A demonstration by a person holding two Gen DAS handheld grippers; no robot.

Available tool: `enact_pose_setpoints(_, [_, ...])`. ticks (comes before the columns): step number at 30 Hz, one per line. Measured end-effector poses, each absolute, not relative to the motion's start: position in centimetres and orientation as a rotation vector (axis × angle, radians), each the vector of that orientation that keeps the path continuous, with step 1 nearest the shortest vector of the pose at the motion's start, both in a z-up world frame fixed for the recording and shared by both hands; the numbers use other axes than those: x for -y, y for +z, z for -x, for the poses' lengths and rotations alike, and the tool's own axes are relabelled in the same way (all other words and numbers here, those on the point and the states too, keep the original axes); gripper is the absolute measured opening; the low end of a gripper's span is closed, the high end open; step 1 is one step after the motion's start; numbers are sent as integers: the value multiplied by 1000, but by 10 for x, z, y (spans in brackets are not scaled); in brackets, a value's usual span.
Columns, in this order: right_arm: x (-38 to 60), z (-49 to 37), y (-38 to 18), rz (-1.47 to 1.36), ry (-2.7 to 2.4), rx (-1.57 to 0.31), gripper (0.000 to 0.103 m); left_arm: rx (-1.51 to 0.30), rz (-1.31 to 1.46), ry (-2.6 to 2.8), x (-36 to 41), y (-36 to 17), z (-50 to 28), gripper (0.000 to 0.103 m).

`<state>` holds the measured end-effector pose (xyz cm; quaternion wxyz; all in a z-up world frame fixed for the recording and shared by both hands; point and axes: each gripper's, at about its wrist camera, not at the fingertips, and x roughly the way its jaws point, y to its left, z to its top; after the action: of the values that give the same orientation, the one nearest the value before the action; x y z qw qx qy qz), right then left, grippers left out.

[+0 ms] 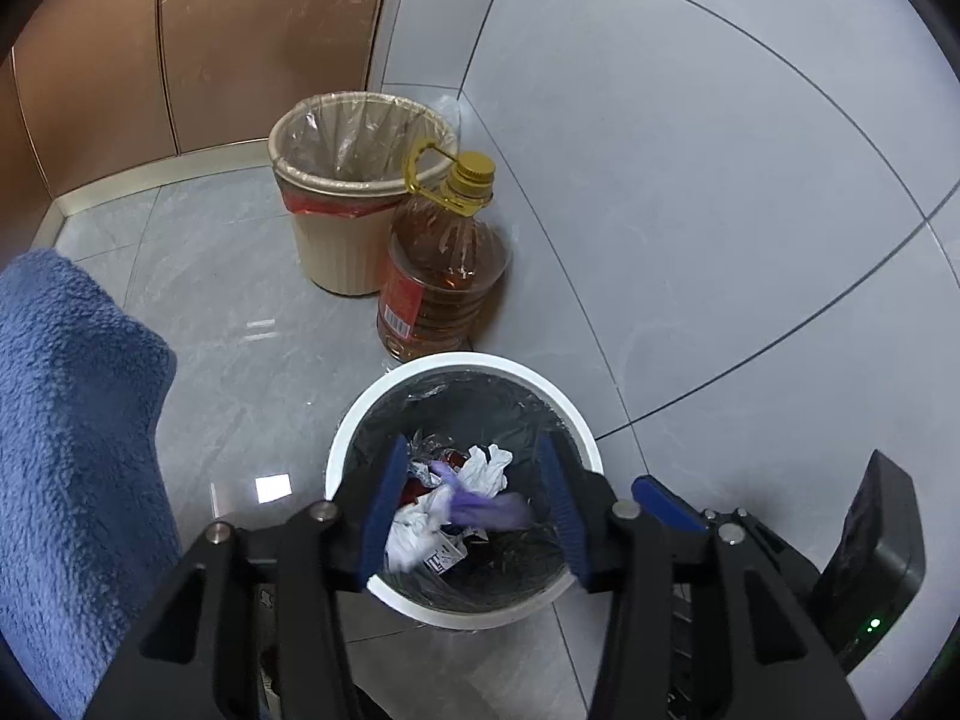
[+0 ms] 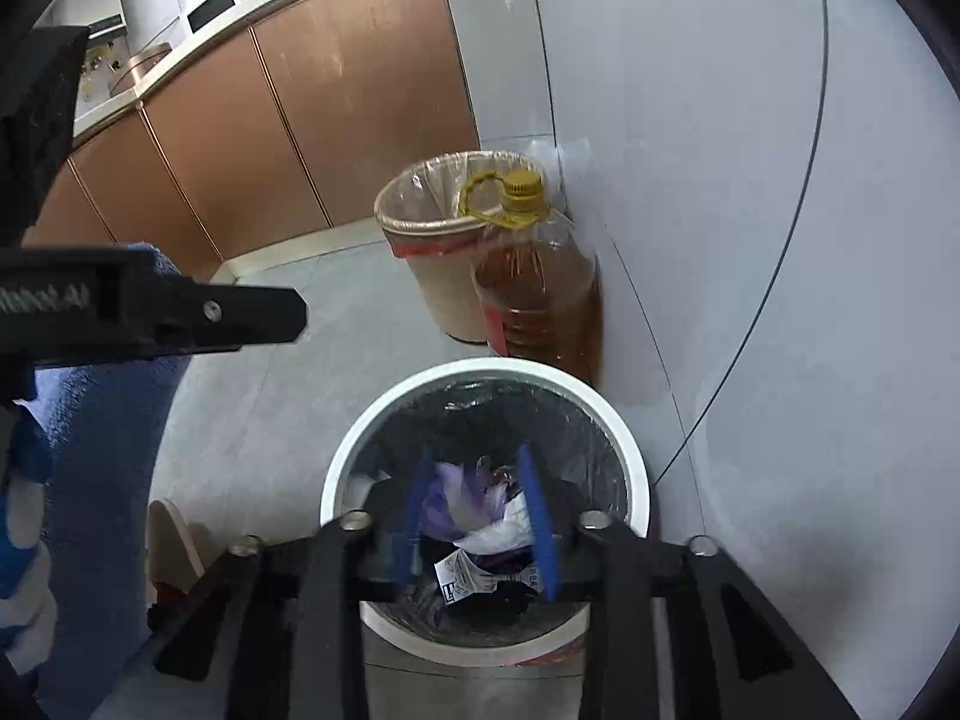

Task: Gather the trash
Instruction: 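Carry both items over the white bin and open both tools, then move both tools back toward the last clear bag and purple wrapper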

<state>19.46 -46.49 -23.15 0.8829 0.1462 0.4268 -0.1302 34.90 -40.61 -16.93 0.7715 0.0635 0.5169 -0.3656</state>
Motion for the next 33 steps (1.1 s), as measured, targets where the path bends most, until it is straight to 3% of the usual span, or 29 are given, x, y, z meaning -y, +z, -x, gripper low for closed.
enact_pose_setpoints(4, [462,-192,-226,-289,-288,-888,47,-1097,-106,-788,396,-158,-345,45])
enact_pose_setpoints(10, [454,-181,-201,-290,-289,-852,50,-1002,-69,-769,363,-119,-319,45])
enact_pose_setpoints(26, [365,-103,-60,-178,-208,-630,72,-688,-7,-655,201,-5,-195,45])
enact_pose_setpoints(33, [311,-77,-19,-79,-142,-559,73,-619,29,-541,122,7,-149,45])
